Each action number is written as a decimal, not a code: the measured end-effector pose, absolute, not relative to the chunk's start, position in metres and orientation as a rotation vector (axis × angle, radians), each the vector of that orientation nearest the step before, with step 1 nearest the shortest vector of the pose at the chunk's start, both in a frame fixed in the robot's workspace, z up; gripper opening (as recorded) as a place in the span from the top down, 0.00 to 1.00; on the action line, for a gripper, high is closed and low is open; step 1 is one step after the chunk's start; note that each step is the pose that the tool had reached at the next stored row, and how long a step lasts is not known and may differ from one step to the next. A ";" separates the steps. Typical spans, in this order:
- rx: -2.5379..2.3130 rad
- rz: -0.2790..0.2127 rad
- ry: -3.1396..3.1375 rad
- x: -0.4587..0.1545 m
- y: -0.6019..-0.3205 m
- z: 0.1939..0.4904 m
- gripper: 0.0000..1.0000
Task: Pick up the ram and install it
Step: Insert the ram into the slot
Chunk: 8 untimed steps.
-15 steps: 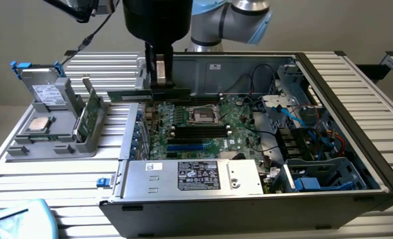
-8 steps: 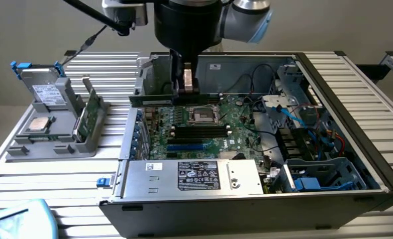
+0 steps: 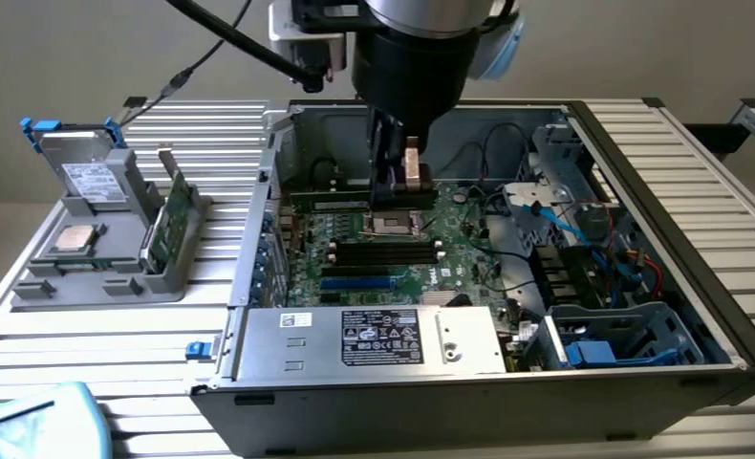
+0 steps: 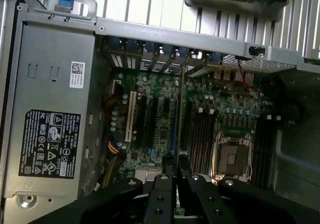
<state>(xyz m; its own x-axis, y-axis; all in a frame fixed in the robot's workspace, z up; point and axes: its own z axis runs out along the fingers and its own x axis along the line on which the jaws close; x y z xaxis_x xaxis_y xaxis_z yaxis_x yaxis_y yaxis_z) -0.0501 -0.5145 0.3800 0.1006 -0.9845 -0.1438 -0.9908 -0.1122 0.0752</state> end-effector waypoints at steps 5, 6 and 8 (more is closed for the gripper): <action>-2.299 0.245 2.068 -0.033 -0.510 0.371 0.86; -2.299 0.245 2.068 -0.030 -0.509 0.369 0.86; -2.298 0.246 2.069 -0.025 -0.507 0.366 0.86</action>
<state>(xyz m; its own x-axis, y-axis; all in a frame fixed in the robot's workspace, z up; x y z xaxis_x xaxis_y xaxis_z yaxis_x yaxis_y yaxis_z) -0.0251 -0.5073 0.3656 0.0978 -0.9848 -0.1439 -0.9911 -0.1096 0.0762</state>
